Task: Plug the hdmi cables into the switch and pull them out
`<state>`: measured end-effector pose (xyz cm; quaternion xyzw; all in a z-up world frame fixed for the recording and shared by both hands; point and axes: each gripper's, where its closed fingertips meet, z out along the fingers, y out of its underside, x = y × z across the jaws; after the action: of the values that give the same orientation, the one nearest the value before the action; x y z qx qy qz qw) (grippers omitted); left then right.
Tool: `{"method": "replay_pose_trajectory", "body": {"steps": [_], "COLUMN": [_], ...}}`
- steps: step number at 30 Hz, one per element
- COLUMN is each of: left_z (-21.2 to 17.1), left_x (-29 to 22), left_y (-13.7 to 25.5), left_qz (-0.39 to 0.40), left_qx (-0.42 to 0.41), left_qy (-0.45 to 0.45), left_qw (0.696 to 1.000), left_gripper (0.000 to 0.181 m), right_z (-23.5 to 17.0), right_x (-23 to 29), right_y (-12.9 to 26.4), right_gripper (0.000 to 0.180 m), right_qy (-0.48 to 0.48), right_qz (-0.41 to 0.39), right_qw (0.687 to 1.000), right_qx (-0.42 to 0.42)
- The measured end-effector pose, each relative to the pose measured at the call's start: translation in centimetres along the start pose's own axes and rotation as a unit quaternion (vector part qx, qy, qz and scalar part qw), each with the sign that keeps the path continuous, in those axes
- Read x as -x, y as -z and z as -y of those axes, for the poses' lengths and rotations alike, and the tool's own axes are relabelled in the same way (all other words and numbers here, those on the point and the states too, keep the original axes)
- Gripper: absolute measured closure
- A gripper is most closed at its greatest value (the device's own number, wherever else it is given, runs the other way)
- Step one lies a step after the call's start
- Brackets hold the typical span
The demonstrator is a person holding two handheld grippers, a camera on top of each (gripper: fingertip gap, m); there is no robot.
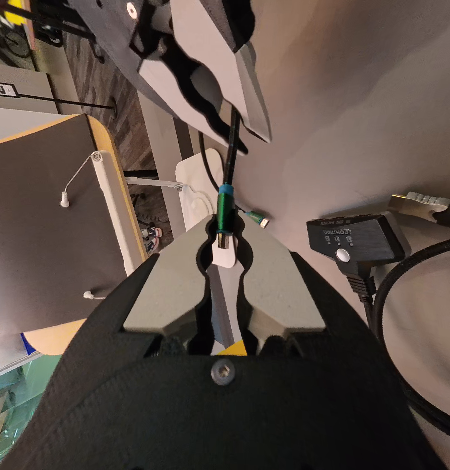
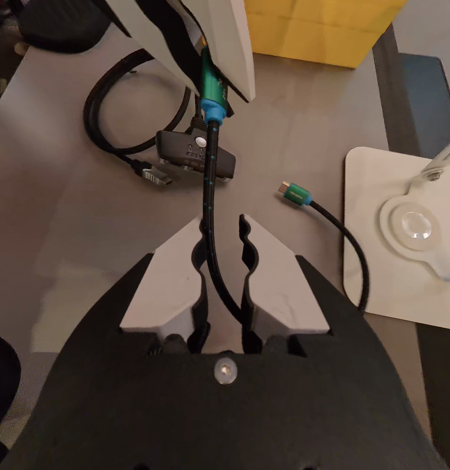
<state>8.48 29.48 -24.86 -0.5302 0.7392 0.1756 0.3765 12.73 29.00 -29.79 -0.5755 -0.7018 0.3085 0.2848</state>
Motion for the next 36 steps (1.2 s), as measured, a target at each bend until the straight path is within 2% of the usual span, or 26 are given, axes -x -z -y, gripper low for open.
{"method": "replay_pose_trajectory", "body": {"steps": [7,10,15,20,25,31,36], "left_z": [-0.6,-0.8,-1.7,-2.3,-2.4,-2.8,-3.1], "left_x": [0.2,0.4,1.7,3.5,4.4,5.8,6.8], "left_y": [0.5,0.6,0.2,-0.2,-0.4,0.1,0.4], "left_qz": [-0.011,-0.009,0.027,0.074,0.117,0.168,0.224], "left_qx": [0.005,0.005,0.028,0.030,0.021,-0.007,-0.024], "left_qy": [0.001,0.014,0.056,0.160,0.233,0.301,0.336], "left_qw": [1.000,1.000,0.998,0.984,0.965,0.939,0.914], "left_gripper": [0.170,0.170,0.170,0.170,0.171,0.171,0.171], "right_z": [-1.7,-1.5,-1.0,0.2,1.4,4.1,6.6], "right_x": [-0.2,-0.8,-2.8,-5.7,-7.8,-9.1,-9.6], "right_y": [0.4,0.8,0.9,1.5,1.3,1.6,1.7], "right_gripper": [0.174,0.179,0.178,0.178,0.177,0.177,0.177], "right_qy": [0.034,0.030,-0.034,-0.116,-0.205,-0.295,-0.375], "right_qz": [-0.025,-0.037,-0.063,-0.114,-0.133,-0.115,-0.066], "right_qw": [0.997,0.998,0.997,0.986,0.964,0.918,0.849], "right_qx": [0.058,0.047,0.027,-0.029,-0.108,-0.237,-0.366]}}
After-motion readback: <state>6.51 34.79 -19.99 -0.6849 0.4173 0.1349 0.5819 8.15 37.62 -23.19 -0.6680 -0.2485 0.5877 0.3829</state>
